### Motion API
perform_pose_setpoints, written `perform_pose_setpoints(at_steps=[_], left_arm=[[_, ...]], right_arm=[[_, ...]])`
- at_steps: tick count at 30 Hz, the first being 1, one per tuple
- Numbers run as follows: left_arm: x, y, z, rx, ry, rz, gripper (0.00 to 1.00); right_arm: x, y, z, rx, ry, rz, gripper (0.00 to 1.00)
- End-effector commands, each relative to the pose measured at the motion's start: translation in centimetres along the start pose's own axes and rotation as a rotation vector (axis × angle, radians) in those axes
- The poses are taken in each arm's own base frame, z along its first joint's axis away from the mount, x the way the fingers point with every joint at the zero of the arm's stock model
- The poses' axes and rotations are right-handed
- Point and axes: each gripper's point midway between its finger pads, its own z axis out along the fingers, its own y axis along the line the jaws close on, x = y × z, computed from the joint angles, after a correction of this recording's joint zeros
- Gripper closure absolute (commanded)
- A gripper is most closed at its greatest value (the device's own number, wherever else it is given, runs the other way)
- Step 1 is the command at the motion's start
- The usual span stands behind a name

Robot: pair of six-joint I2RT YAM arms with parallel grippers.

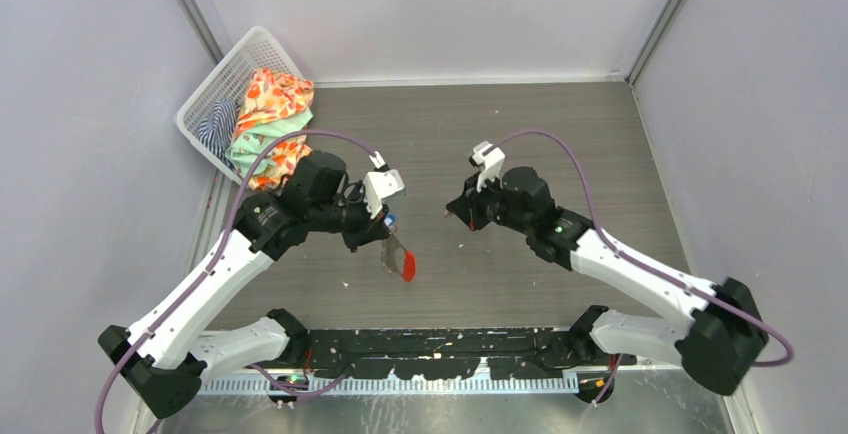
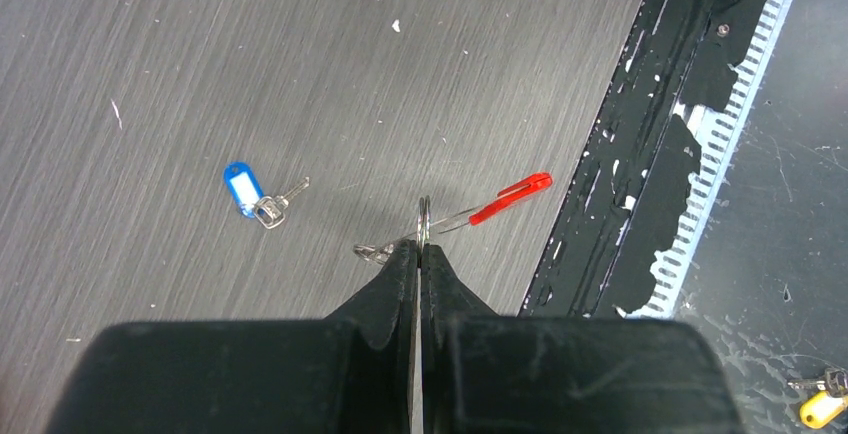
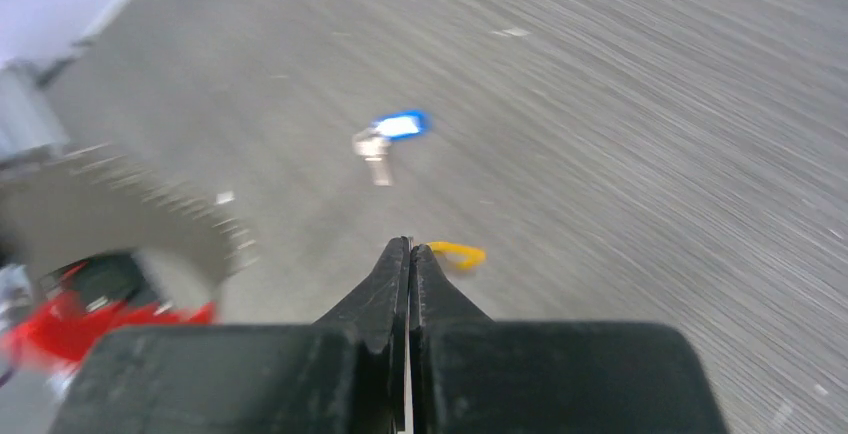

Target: Put the keys on the keyring

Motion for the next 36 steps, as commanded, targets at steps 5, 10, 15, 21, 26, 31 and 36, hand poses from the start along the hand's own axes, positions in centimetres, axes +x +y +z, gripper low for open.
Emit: perform_pose_setpoints(at_steps=[5, 10, 15, 21, 26, 31, 36], left_arm=[[-1.7, 0.5, -0.4, -0.033, -0.104, 0.049, 1.00], [-2.1, 0.2, -0.3, -0.018, -0.120, 0.052, 1.00], [-2.1, 0.2, -0.5, -0.018, -0.124, 0.061, 1.00], [-2.0, 0.1, -0.7, -0.019, -0.126, 0.065, 1.00], [-2.1, -0.1, -0.8, -0.015, -0.133, 0.067, 1.00], [-2.2, 0.1, -1.1, -0.028, -0.130, 0.067, 1.00], [-1.2, 1.0, -1.0, -0.082, -0.099, 0.078, 1.00]], right_arm=[[-3.1, 11.0, -6.2, -0.395, -0.054, -0.074, 0.99], [-4.6, 15.2, -7.4, -0.511, -0.102, -0.097, 0.99], [-5.7, 17.5, -7.3, -0.565, -0.145, -0.112, 0.99], [-6.1, 18.5, -6.5, -0.587, -0.170, -0.099, 0.99], [-6.7, 18.6, -5.8, -0.584, -0.212, -0.079, 0.99], [-5.2, 16.3, -4.7, -0.460, -0.153, -0.084, 0.99], [-0.8, 6.8, -3.1, -0.031, -0.042, -0.091, 0.99]])
